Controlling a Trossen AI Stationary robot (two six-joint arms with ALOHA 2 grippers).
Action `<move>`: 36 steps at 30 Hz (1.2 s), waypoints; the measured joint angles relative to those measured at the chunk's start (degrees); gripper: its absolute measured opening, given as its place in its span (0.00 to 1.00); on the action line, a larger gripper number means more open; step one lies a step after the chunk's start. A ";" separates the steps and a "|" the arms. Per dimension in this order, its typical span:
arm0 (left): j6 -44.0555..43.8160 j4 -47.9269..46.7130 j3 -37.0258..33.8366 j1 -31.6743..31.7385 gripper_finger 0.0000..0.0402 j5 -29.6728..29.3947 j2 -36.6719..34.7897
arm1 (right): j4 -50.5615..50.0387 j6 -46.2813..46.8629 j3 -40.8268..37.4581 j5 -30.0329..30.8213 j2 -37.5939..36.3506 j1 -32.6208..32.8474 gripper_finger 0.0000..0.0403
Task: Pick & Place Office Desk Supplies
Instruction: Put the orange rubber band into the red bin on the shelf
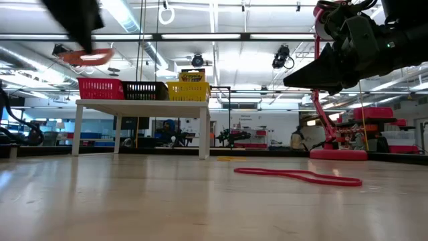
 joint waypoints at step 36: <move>26.79 -24.27 17.68 60.66 0.01 -16.89 -21.10 | -0.09 0.06 0.00 -0.04 0.02 0.00 0.01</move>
